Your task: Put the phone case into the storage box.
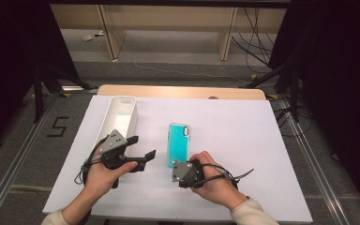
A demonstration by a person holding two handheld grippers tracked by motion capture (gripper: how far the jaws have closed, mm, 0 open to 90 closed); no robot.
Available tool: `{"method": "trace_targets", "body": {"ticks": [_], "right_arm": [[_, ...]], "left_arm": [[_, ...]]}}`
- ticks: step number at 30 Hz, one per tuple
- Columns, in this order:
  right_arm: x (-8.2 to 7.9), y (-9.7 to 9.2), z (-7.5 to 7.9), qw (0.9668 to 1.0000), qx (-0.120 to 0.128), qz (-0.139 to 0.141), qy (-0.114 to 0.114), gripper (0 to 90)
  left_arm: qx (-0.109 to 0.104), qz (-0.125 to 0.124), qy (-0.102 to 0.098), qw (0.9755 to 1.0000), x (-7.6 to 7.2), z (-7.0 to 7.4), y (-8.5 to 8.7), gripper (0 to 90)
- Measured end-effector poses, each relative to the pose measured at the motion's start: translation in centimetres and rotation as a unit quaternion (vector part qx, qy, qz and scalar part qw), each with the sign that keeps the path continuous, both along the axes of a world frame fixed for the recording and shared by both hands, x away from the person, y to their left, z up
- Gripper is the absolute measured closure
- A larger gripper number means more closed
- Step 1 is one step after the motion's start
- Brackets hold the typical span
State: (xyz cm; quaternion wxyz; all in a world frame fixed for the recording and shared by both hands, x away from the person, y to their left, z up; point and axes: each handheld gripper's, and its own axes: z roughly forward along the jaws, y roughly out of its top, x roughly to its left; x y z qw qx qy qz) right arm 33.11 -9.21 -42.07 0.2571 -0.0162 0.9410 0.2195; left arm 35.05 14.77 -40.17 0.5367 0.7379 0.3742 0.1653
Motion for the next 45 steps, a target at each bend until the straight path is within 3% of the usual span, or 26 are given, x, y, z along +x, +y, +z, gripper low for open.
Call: {"method": "trace_targets", "body": {"ticks": [3,5,7,9,18,19,21,24,25,29,30,32,35,36,37,39,40,45], "right_arm": [[0.0,0.2,0.0,1.0,-0.002,0.008,-0.001,89.3],[-0.2,0.4,-0.1,0.9998,0.008,-0.006,0.015,89.3],[-0.2,0.5,0.0,1.0,0.008,-0.003,0.004,89.3],[-0.2,0.6,0.0,0.9999,0.009,-0.007,0.012,89.3],[-0.3,0.9,-0.1,0.9999,0.006,0.006,0.006,89.3],[-0.5,0.9,-0.2,0.9998,0.01,-0.008,0.015,89.3],[-0.4,0.9,0.0,1.0,0.006,0.005,0.0,89.4],[-0.4,1.1,-0.1,0.9999,0.005,0.011,0.007,89.4],[-0.4,1.1,-0.1,0.9999,0.005,0.011,0.004,89.4],[-0.3,1.1,-0.2,0.9999,0.001,0.01,0.002,89.3],[-0.6,1.1,-0.3,0.9999,0.005,-0.004,0.01,89.4],[-0.5,1.2,-0.2,0.9999,0.005,-0.004,0.01,89.4],[-0.6,1.2,-0.2,0.9999,0.005,-0.004,0.01,89.4],[-0.4,1.2,-0.2,1.0,0.001,0.008,0.001,89.4],[-0.5,1.1,-0.2,1.0,0.004,-0.002,0.008,89.4],[-0.3,1.1,-0.1,0.9999,-0.001,0.011,-0.007,89.4],[-0.6,1.2,-0.2,1.0,0.004,-0.003,0.006,89.4],[-0.5,1.2,-0.1,1.0,0.003,-0.002,0.004,89.4]], "left_arm": [[0.012,0.0,0.011,0.9999,1.0,0.3,-0.8,16.0],[0.016,-0.001,0.015,0.9998,1.5,0.4,-1.3,16.7],[0.022,-0.006,0.019,0.9995,2.0,0.5,-1.8,17.3],[0.027,-0.011,0.025,0.9993,2.4,0.6,-2.3,17.7],[0.053,-0.013,0.05,0.9972,3.6,0.8,-3.7,21.4],[0.051,-0.01,0.055,0.9971,3.7,0.8,-3.9,22.8],[0.051,-0.009,0.059,0.9969,3.9,0.7,-4.1,26.5],[0.056,-0.012,0.077,0.9954,4.4,0.7,-4.3,31.5],[0.049,-0.006,0.081,0.9955,4.6,0.6,-4.5,33.7],[0.06,-0.009,0.098,0.9934,5.0,0.7,-4.9,40.2],[0.061,-0.009,0.1,0.9931,5.1,0.7,-5.1,41.7],[0.054,-0.004,0.106,0.9929,5.2,0.8,-5.4,44.8],[0.061,0.0,0.111,0.992,5.3,0.9,-5.7,49.6],[0.06,-0.001,0.116,0.9914,5.3,0.9,-5.8,51.3],[0.06,0.001,0.121,0.9908,5.4,0.9,-5.8,53.0],[0.066,0.009,0.128,0.9895,5.4,0.9,-5.9,55.4],[0.067,0.009,0.131,0.989,5.4,0.8,-5.9,56.5],[0.072,0.011,0.143,0.987,5.5,0.7,-6.0,62.8]]}}
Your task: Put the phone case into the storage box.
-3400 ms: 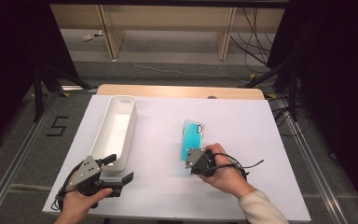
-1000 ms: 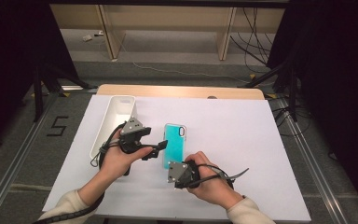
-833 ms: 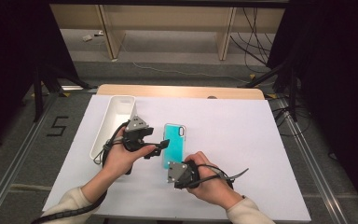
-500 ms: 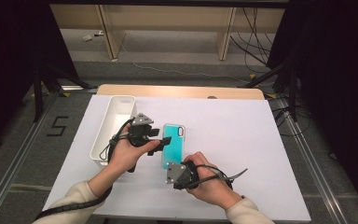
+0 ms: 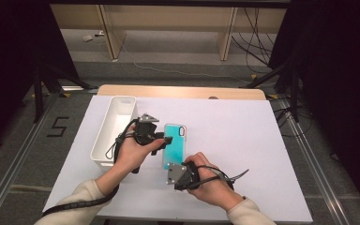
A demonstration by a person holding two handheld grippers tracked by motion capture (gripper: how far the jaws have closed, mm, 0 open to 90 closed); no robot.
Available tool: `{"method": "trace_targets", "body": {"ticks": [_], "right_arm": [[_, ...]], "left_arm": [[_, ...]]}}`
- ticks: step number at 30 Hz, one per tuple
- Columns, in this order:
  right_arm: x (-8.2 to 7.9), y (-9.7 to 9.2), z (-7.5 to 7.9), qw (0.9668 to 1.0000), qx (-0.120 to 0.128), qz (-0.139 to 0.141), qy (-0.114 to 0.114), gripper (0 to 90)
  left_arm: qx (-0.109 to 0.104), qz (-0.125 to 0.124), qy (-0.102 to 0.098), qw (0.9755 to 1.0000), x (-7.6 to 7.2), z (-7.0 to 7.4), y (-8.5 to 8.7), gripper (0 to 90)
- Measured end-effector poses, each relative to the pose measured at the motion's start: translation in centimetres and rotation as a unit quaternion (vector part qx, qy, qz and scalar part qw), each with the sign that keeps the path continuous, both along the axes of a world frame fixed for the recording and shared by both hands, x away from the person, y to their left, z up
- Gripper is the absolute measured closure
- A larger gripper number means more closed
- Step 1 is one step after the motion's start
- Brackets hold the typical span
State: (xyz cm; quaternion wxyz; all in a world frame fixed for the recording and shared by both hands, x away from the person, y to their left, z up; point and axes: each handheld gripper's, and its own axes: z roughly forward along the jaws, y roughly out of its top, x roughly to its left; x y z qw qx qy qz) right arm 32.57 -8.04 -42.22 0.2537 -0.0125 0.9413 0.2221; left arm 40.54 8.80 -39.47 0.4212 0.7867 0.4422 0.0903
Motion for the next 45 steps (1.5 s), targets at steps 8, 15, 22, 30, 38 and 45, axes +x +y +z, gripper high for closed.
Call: {"method": "trace_targets", "body": {"ticks": [8,15,22,30,38,45], "right_arm": [[0.25,0.08,-0.07,0.9999,-0.005,0.016,-0.005,89.4],[-0.03,0.21,-0.3,1.0,-0.002,-0.001,0.0,89.4],[0.29,0.42,-0.41,0.9999,-0.007,0.014,-0.003,89.4],[0.26,0.43,-0.69,0.9999,-0.004,0.0,0.01,89.4],[0.57,0.47,-0.73,1.0,-0.006,0.007,0.0,89.2],[0.64,0.44,-0.85,1.0,0.001,-0.001,0.001,88.2]], "left_arm": [[-0.023,0.001,0.014,0.9996,0.1,0.31,0.33,72.4],[-0.042,0.008,0.022,0.9988,-0.2,0.65,0.5,76.5],[-0.056,0.013,0.03,0.9979,-0.45,0.86,0.45,79.6],[-0.081,0.007,0.029,0.9962,-0.65,0.82,0.59,81.9],[-0.093,0.006,0.024,0.9954,-0.75,0.64,0.68,82.3],[-0.1,-0.005,0.008,0.995,-0.88,0.61,0.87,82.5]]}}
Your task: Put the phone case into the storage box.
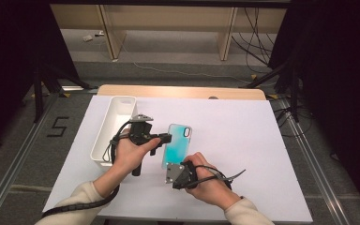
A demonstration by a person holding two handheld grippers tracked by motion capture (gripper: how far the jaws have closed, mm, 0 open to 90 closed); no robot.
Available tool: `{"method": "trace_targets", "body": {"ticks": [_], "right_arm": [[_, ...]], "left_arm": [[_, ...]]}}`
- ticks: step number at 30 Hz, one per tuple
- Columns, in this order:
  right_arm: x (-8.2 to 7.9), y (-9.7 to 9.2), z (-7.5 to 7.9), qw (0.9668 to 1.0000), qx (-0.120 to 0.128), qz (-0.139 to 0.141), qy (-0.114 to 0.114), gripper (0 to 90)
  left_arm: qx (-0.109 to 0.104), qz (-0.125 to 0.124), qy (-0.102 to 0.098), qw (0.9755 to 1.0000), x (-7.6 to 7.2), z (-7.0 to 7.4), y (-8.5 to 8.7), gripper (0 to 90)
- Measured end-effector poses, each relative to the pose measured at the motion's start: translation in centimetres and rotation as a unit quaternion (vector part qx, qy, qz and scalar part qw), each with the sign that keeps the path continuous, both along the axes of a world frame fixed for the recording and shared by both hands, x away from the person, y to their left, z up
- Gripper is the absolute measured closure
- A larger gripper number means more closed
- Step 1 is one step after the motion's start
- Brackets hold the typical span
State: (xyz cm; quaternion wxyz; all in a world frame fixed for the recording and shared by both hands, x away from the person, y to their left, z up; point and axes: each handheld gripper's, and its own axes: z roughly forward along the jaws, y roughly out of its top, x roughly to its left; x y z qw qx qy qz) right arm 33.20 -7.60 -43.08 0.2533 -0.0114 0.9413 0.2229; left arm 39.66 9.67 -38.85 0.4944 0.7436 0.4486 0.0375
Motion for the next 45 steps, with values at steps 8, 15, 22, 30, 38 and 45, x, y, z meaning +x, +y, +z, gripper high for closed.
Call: {"method": "trace_targets", "body": {"ticks": [8,15,22,30,38,45], "right_arm": [[0.6,-0.9,0.5,0.9987,0.049,-0.008,0.015,69.2],[0.8,-2.2,1.4,0.9917,0.117,-0.045,0.028,50.4],[0.7,-3.5,1.8,0.9814,0.175,-0.068,0.036,41.6],[1.2,-5.7,1.8,0.9651,0.232,-0.111,0.052,35.6],[1.4,-8.0,2.1,0.9444,0.292,-0.135,0.067,31.1],[1.3,-10.1,2.2,0.9317,0.32,-0.156,0.074,29.4]], "left_arm": [[-0.011,-0.007,-0.035,0.9993,0.1,0.1,0.9,82.6],[-0.011,-0.007,-0.052,0.9985,0.5,-0.1,1.9,82.5],[-0.017,-0.003,-0.069,0.9975,0.6,-0.4,2.8,82.5],[-0.014,-0.008,-0.086,0.9962,0.6,-0.5,4.2,82.4],[-0.026,0.002,-0.094,0.9952,0.5,-0.4,5.4,82.4],[-0.024,0.007,-0.096,0.9951,0.4,0.0,6.2,82.4]]}}
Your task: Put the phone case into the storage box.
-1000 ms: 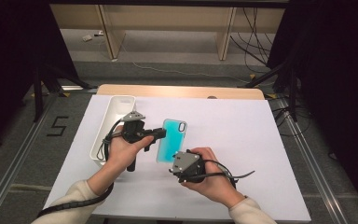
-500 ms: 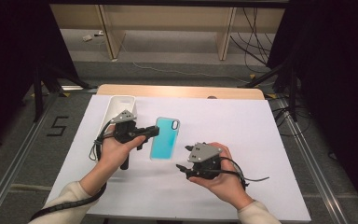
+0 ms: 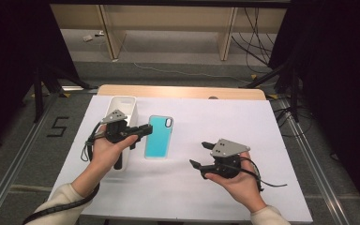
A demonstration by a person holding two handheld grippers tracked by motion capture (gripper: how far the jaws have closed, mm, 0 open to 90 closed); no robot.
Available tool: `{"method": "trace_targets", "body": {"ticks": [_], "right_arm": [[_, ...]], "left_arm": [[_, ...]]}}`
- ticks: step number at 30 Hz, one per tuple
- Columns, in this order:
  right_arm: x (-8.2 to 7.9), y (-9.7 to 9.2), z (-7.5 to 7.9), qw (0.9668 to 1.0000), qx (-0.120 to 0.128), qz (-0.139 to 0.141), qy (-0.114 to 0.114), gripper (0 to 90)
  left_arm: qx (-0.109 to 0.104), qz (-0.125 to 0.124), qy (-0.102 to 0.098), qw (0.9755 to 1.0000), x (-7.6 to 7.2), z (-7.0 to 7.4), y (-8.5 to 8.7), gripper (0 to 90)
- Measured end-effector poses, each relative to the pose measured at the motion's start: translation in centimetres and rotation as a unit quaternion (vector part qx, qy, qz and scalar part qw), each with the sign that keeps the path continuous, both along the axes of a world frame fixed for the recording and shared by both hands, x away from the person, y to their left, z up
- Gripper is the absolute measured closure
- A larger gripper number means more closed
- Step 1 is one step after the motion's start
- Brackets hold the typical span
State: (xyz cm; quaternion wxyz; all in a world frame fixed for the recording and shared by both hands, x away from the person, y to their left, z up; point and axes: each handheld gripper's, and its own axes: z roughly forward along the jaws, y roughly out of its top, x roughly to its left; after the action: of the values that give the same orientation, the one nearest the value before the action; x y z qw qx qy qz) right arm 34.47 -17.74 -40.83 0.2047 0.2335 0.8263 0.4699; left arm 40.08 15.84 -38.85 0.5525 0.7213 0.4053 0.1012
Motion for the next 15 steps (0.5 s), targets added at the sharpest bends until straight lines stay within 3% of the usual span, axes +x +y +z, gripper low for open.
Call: {"method": "trace_targets", "body": {"ticks": [6,7,9,11,15], "right_arm": [[-0.2,-1.9,0.1,0.9987,0.04,-0.03,-0.005,27.9],[-0.3,-2.4,0.4,0.9987,0.035,-0.036,0.003,27.9],[-0.3,-2.8,0.3,0.9975,0.055,-0.044,-0.007,27.7],[-0.5,-3.4,0.4,0.9971,0.058,-0.049,0.002,27.3],[-0.7,-4.2,0.2,0.9963,0.063,-0.058,-0.007,26.4]], "left_arm": [[0.004,0.002,-0.007,1.0,0.0,0.4,0.7,82.4],[0.001,0.005,-0.007,1.0,0.0,0.5,0.8,82.4],[0.002,0.006,-0.009,0.9999,0.0,0.6,1.0,82.4],[0.002,0.008,-0.009,0.9999,0.0,0.6,1.2,82.4],[0.002,0.012,-0.013,0.9998,0.1,0.8,1.6,82.4]]}}
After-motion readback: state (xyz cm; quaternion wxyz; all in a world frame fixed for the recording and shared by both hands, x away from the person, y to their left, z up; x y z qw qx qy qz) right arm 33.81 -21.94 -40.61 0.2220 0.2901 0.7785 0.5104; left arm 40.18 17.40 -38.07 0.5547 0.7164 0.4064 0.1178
